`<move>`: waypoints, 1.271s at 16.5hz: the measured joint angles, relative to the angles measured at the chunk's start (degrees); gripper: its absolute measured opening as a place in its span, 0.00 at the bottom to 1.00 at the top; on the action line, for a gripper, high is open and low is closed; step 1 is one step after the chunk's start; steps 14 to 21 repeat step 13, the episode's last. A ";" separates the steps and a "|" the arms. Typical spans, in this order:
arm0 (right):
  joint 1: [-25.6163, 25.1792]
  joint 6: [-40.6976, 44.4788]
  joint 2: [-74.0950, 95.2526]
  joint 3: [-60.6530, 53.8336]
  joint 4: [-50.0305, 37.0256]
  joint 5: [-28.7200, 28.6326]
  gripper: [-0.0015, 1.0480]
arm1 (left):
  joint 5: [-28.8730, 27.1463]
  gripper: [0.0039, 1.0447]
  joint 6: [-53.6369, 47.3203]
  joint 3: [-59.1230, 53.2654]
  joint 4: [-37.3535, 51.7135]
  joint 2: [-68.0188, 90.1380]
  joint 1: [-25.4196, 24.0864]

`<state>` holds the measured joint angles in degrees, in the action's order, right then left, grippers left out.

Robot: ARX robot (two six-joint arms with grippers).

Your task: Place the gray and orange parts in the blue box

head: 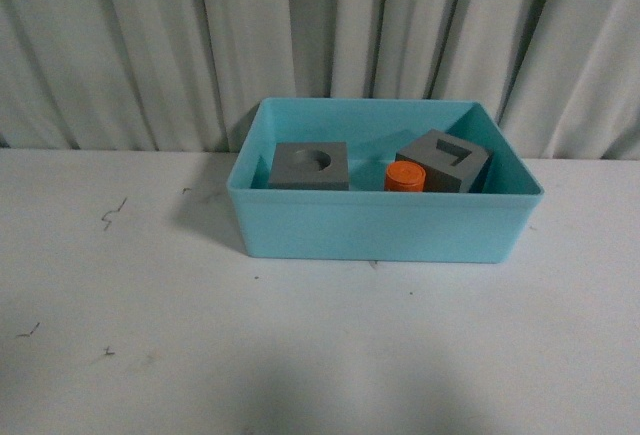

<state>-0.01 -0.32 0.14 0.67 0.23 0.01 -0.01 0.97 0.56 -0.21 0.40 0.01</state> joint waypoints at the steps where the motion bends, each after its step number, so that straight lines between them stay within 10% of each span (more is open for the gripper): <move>1: 0.00 0.00 0.00 0.00 0.00 -0.02 0.94 | 0.00 0.94 0.00 0.00 0.02 0.00 0.00; 21: 0.00 0.00 0.00 0.00 0.00 -0.02 0.94 | 0.00 0.94 0.00 0.00 0.02 0.00 0.00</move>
